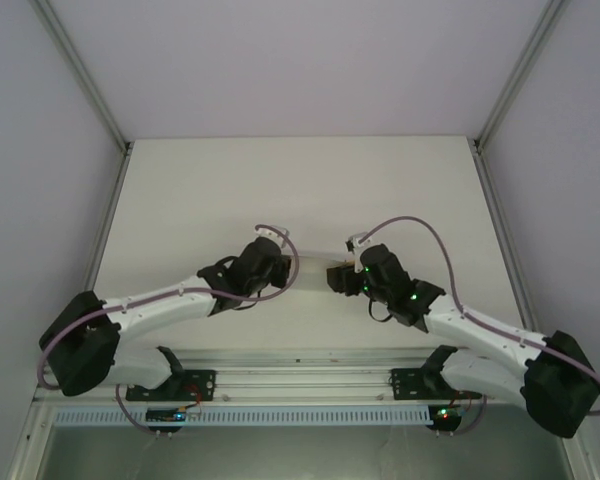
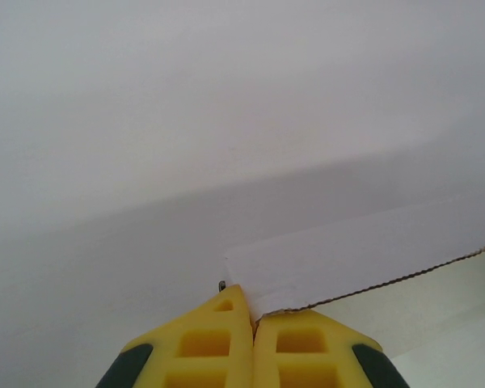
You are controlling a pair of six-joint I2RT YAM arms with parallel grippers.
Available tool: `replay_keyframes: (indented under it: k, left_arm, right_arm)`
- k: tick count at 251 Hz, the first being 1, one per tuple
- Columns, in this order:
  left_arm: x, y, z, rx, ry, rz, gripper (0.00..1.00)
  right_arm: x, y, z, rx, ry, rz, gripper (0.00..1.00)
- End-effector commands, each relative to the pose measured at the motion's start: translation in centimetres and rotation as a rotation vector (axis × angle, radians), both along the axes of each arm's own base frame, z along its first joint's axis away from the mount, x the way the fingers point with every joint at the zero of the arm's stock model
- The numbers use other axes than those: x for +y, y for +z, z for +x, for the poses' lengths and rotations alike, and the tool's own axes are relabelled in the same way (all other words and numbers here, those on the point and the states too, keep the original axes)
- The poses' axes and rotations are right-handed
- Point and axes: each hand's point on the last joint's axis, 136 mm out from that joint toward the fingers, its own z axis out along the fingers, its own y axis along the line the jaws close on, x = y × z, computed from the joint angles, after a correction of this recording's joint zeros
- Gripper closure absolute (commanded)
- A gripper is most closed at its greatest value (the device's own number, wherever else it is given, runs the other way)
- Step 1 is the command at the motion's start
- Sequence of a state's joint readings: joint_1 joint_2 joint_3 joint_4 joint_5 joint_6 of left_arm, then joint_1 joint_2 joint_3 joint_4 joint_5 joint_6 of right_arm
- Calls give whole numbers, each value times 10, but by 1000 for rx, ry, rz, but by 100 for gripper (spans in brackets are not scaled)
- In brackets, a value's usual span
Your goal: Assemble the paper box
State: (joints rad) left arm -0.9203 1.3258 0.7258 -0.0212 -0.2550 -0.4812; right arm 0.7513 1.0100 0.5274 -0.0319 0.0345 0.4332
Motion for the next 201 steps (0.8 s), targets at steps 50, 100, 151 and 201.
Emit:
replay_keyframes:
  k: [50,100,151,201]
  left_arm:
    - [25,-65,-49,240,-88,248,98]
    - [24,-61,-49,226,-96,252,93]
    - [12,-48,-53,208,-170,221,79]
    - [4,-17,-59,169,-216,129,51]
  right_arm:
    - [-31,31,16,63,-190,101,21]
    - [-39,-9,15,239,-225,99,38]
    - [-46,-51,4,345,-268,69,43]
    - [-53,-66,-7,376,-317,96,45]
